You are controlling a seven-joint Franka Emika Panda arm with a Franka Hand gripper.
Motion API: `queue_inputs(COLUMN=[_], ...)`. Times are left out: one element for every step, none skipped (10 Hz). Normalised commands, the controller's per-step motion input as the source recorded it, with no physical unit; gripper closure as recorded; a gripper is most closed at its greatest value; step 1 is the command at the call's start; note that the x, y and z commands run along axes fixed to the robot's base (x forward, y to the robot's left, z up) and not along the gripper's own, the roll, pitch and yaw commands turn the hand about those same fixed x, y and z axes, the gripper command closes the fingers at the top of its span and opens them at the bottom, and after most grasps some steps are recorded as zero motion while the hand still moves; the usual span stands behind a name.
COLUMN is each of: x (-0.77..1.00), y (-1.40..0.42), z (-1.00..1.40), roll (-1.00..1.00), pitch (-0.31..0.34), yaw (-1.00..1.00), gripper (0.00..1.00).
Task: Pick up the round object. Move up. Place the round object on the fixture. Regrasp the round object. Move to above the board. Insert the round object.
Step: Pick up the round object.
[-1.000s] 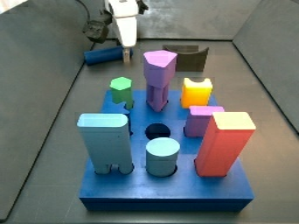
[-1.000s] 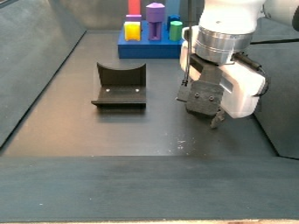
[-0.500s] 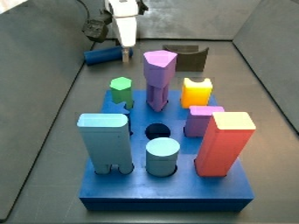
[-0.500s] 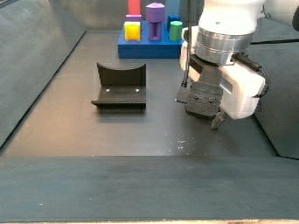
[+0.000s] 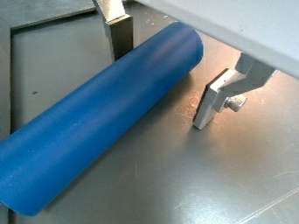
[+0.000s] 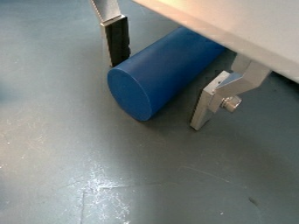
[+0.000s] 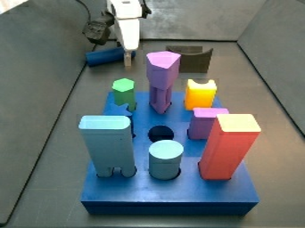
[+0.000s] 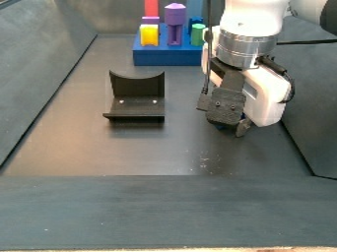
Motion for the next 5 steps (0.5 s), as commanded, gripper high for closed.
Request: queue_inputs(x=[0.0, 0.0, 0.0, 0.0, 0.0], y=[0.0, 0.0, 0.0, 0.0, 0.0], z=[0.0, 0.0, 0.0, 0.0, 0.0], roll=[0.0, 0.0, 0.0, 0.0, 0.0], pitch=[0.0, 0.0, 0.0, 0.0, 0.0], yaw=[0.0, 0.0, 0.0, 0.0, 0.0], gripper=[0.0, 1.0, 1.0, 1.0, 1.0])
